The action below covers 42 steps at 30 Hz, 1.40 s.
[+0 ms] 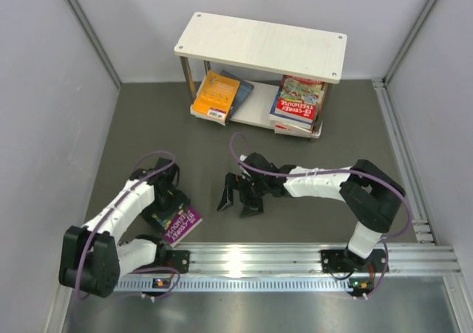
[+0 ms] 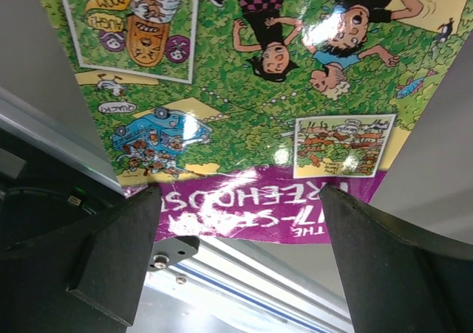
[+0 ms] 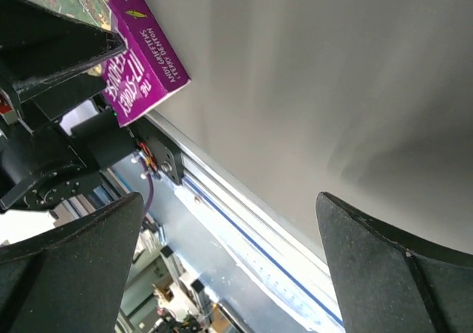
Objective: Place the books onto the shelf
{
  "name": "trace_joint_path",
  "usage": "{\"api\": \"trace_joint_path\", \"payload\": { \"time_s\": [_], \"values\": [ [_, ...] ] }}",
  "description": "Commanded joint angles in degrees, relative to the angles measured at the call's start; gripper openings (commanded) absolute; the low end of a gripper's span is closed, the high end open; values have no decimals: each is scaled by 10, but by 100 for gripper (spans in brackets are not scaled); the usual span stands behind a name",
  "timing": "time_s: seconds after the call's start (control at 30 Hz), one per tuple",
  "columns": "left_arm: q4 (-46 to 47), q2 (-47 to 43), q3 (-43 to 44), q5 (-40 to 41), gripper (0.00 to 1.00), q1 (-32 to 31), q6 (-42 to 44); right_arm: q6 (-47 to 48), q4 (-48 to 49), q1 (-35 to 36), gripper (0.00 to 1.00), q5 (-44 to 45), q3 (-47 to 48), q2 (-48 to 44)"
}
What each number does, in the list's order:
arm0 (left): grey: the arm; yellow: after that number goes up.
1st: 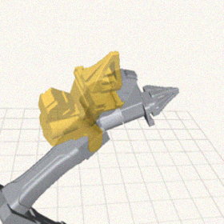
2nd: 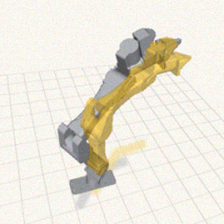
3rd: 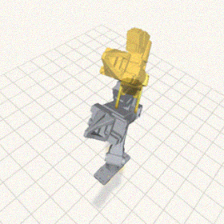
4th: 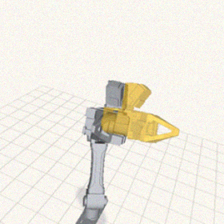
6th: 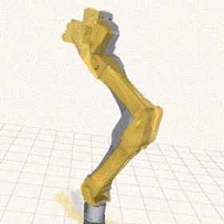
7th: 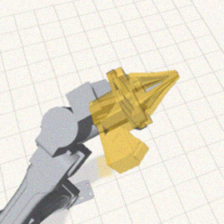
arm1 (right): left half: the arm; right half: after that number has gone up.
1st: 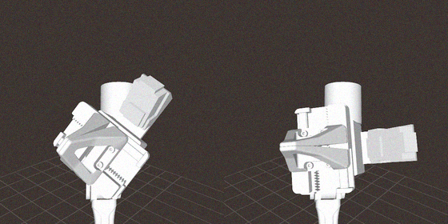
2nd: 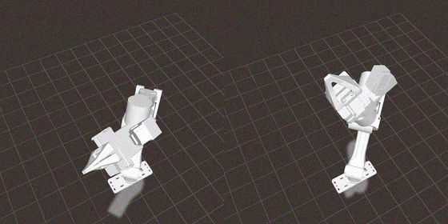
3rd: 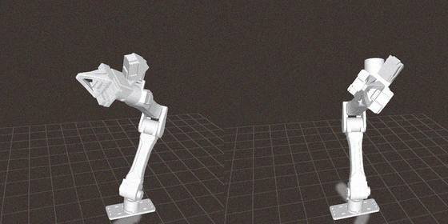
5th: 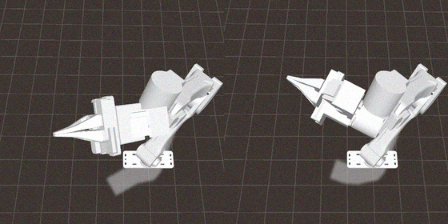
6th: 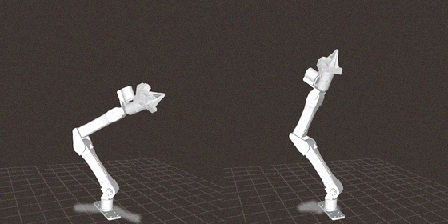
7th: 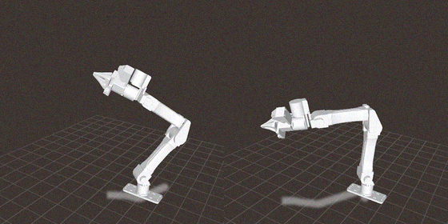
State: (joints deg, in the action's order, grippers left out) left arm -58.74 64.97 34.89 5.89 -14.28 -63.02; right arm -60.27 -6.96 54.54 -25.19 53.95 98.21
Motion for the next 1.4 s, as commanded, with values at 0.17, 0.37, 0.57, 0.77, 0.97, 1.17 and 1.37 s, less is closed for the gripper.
{"api": "trace_joint_path", "payload": {
  "time_s": [0.17,0.37,0.57,0.77,0.97,1.17,1.37],
  "values": [
    [163,161,7,40,84,-47,-4,52,20,-12,100,-2,84,60],
    [167,197,61,62,80,-74,40,54,41,-18,99,-10,195,177],
    [303,144,50,-28,80,-82,119,14,105,-24,98,-33,194,209],
    [154,46,169,77,85,-79,125,12,135,-45,98,-31,65,113],
    [87,40,235,81,88,30,159,42,94,-52,98,-26,10,33],
    [97,146,196,-2,89,200,178,81,33,-80,98,-30,3,-17],
    [122,241,191,8,88,250,178,95,12,-126,99,-35,-51,-105]
  ]
}}
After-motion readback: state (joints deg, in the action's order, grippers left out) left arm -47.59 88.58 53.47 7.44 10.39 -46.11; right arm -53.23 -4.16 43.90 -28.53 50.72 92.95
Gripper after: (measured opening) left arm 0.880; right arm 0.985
